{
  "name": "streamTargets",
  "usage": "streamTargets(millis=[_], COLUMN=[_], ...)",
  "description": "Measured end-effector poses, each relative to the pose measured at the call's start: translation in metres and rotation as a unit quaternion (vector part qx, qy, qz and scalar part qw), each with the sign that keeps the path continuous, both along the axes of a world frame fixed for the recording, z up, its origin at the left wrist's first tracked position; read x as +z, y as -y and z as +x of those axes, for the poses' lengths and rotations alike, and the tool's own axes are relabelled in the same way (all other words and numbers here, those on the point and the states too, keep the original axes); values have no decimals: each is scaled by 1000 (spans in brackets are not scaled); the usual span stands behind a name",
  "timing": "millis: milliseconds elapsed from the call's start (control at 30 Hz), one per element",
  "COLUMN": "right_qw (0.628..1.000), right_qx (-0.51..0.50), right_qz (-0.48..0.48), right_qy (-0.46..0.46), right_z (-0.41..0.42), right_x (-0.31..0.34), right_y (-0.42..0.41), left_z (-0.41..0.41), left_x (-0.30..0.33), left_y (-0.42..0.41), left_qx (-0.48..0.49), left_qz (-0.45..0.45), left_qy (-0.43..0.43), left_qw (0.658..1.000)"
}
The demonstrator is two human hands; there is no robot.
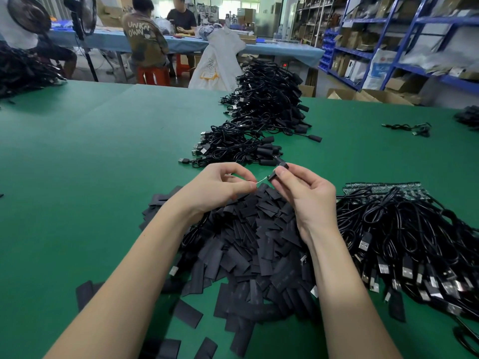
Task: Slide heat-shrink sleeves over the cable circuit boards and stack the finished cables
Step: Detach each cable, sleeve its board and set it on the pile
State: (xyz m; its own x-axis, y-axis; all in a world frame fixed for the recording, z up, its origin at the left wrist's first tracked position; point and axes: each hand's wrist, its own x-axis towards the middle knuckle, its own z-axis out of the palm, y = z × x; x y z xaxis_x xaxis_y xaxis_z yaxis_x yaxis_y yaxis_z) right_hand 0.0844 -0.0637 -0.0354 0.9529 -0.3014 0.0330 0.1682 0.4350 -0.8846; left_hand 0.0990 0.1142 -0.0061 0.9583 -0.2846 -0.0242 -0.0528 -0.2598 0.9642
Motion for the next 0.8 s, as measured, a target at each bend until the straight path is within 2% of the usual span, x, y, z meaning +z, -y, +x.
streamTargets(millis=[200,400,800], right_qw=[999,1000,999], right_qx=[-5,-14,10], right_qz=[36,11,27], right_qy=[13,9,46], right_z=[0,-2,-6], right_x=[2,1,5], right_y=[0,-1,1], left_z=[-1,-1,-1], left_x=[-1,-1,-2], left_y=[1,0,0], left_qx=[4,12,2], left_qz=[-8,-20,-54], left_qy=[-2,2,39], left_qw=[1000,1000,998])
